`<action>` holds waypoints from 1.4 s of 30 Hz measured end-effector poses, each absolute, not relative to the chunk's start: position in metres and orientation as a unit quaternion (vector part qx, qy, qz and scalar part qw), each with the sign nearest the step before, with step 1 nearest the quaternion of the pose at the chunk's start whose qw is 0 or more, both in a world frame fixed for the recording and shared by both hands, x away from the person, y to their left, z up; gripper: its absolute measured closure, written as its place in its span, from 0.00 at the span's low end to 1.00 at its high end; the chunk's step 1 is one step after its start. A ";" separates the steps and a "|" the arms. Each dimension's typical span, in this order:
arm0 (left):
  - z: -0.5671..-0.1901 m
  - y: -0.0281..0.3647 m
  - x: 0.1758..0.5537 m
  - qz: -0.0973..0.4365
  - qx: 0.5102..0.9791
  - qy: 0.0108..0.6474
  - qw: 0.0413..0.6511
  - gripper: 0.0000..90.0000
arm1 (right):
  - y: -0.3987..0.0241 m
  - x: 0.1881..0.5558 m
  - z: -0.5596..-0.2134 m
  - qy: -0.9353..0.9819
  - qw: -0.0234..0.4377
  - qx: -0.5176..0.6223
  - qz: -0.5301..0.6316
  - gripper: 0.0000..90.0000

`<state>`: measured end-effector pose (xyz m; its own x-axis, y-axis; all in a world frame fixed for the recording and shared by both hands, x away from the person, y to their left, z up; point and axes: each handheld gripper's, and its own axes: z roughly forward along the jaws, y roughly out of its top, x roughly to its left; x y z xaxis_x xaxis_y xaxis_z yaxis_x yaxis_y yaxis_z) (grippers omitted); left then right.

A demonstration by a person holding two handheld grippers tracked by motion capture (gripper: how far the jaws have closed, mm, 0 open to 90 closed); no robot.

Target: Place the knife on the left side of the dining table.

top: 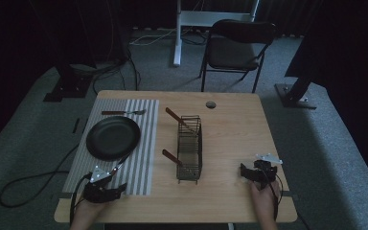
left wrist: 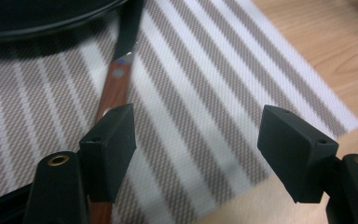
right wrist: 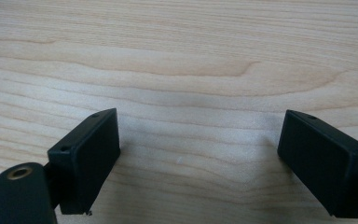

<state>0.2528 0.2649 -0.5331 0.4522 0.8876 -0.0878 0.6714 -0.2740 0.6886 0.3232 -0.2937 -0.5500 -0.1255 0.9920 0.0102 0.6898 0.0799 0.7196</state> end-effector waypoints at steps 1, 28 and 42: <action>-0.533 0.265 0.253 0.160 0.782 0.498 0.339 0.32 | -0.294 0.323 -0.550 0.689 0.255 0.610 0.296 0.13; -0.538 0.294 0.262 0.184 0.746 0.548 0.332 0.32 | -0.294 0.323 -0.550 0.689 0.255 0.610 0.296 0.13; -0.539 0.301 0.271 0.186 0.733 0.559 0.340 0.32 | -0.294 0.323 -0.550 0.689 0.255 0.610 0.296 0.13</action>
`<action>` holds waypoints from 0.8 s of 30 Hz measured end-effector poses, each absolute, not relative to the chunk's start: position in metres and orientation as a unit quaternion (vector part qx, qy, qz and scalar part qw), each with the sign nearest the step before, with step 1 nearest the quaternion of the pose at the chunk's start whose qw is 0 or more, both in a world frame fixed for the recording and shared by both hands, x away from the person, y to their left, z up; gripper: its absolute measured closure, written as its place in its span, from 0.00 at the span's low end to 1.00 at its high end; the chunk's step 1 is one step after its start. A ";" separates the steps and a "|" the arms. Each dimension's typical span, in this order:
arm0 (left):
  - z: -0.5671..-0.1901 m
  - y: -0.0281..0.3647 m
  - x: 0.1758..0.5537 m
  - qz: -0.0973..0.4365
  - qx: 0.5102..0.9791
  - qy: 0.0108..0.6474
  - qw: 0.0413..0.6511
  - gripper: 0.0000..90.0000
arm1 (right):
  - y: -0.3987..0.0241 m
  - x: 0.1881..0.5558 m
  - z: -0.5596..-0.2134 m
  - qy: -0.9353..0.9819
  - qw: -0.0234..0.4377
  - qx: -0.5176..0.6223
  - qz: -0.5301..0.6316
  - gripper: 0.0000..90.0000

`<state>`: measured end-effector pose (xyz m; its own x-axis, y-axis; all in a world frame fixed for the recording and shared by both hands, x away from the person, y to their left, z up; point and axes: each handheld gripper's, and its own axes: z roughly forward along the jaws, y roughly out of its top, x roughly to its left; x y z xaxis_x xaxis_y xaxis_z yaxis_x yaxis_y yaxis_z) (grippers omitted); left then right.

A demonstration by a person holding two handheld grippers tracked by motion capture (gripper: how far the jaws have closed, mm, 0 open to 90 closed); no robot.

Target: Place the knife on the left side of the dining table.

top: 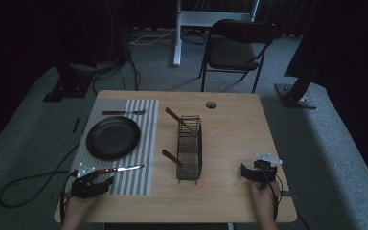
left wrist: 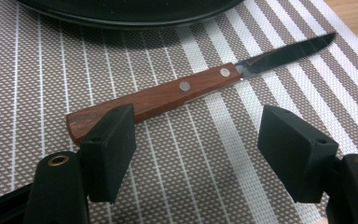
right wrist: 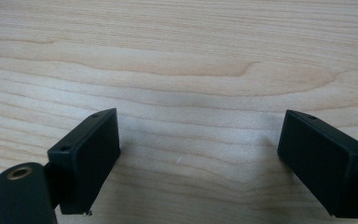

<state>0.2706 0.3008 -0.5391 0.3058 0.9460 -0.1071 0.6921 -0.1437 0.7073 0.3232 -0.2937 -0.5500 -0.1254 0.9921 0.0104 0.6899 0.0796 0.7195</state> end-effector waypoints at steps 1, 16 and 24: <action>-0.539 0.301 0.271 0.186 0.733 0.559 0.340 0.32 | -0.294 0.323 -0.550 0.689 0.255 0.610 0.296 0.13; -0.542 0.306 0.262 0.193 0.722 0.566 0.348 0.22 | -0.294 0.323 -0.550 0.689 0.255 0.610 0.296 0.13; -0.543 0.305 0.257 0.197 0.724 0.565 0.343 0.11 | -0.294 0.323 -0.550 0.689 0.255 0.610 0.296 0.13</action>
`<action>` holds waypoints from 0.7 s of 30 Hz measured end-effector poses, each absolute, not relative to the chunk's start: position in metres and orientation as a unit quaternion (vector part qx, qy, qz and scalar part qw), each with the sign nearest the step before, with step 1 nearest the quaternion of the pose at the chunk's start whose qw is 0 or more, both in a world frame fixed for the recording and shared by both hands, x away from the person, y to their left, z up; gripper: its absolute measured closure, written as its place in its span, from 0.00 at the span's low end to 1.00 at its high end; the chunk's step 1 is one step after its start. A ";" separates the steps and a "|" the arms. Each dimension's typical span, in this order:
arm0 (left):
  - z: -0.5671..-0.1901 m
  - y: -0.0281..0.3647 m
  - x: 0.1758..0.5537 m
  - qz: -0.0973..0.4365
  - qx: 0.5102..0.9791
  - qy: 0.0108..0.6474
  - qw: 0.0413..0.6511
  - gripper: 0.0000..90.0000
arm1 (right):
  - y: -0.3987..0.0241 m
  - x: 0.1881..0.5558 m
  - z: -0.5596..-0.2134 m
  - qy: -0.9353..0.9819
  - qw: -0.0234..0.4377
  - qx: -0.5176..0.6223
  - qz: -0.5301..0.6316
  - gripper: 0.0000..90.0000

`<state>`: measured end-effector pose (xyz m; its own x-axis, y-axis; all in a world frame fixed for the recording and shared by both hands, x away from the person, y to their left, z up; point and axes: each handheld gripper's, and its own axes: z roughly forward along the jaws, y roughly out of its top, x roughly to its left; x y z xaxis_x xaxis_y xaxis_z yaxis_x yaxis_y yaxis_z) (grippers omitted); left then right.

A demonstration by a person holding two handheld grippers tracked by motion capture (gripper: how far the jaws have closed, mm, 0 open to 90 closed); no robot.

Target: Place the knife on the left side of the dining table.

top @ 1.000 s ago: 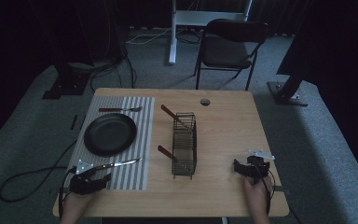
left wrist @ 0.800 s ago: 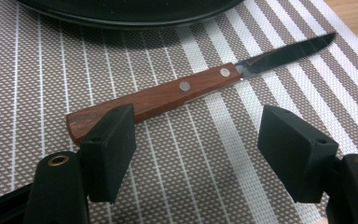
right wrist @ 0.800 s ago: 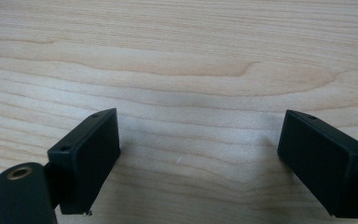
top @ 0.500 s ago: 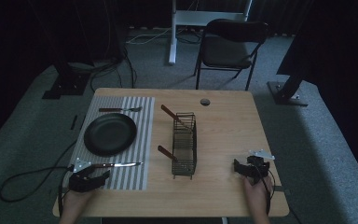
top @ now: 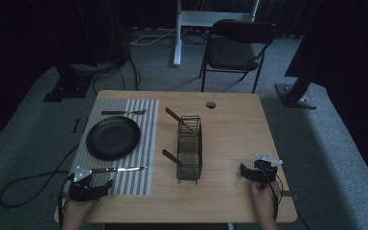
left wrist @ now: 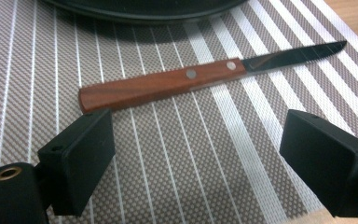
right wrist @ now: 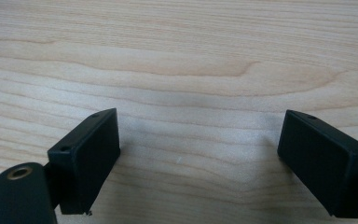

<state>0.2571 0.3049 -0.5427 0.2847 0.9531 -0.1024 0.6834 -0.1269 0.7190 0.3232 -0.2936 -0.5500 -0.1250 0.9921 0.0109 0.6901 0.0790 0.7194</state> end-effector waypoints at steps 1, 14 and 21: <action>-0.543 0.305 0.256 0.193 0.728 0.564 0.337 0.08 | -0.294 0.323 -0.550 0.689 0.255 0.610 0.296 0.13; -0.544 0.315 0.246 0.258 0.673 0.609 0.331 0.00 | -0.294 0.323 -0.550 0.689 0.255 0.610 0.296 0.13; -0.543 0.316 0.242 0.299 0.664 0.613 0.306 0.00 | -0.294 0.323 -0.550 0.689 0.255 0.610 0.296 0.13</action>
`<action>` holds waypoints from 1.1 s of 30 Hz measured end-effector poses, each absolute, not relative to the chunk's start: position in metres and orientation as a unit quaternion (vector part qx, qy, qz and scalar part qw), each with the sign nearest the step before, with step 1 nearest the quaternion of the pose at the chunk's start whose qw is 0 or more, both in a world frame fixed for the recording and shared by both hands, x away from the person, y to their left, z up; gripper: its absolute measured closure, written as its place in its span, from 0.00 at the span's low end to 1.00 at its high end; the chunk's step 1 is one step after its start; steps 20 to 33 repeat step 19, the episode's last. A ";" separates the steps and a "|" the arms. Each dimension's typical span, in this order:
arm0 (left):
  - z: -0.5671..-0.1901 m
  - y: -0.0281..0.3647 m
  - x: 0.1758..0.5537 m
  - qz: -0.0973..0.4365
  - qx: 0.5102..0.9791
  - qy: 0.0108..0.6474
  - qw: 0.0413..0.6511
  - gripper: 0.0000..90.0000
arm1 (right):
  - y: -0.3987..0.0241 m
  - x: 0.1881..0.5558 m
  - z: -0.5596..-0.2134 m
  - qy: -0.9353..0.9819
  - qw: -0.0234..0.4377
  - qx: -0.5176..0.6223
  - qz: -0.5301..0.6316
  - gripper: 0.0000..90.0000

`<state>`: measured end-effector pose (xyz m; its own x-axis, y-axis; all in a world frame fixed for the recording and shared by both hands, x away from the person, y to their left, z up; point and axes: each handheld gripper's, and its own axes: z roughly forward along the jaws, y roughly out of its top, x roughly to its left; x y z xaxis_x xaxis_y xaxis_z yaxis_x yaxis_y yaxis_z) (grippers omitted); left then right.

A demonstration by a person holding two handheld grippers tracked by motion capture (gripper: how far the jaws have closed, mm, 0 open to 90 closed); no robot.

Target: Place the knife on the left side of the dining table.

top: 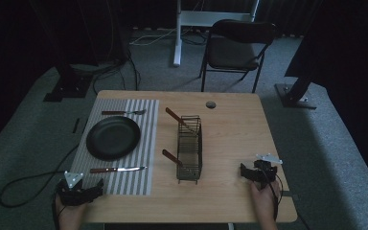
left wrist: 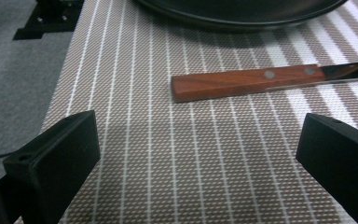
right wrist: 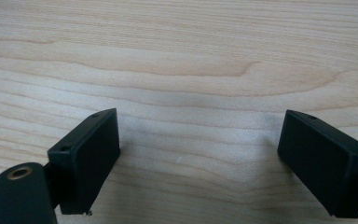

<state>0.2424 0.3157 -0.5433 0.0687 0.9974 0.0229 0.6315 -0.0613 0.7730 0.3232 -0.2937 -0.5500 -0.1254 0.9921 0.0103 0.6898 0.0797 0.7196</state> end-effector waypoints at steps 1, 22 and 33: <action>-0.543 0.316 0.242 0.299 0.664 0.613 0.306 0.00 | -0.294 0.323 -0.550 0.689 0.255 0.610 0.296 0.13; -0.545 0.316 0.243 0.280 0.667 0.626 0.291 0.00 | -0.294 0.323 -0.550 0.689 0.255 0.610 0.296 0.13; -0.545 0.316 0.243 0.280 0.667 0.626 0.291 0.00 | -0.294 0.323 -0.550 0.689 0.255 0.610 0.296 0.13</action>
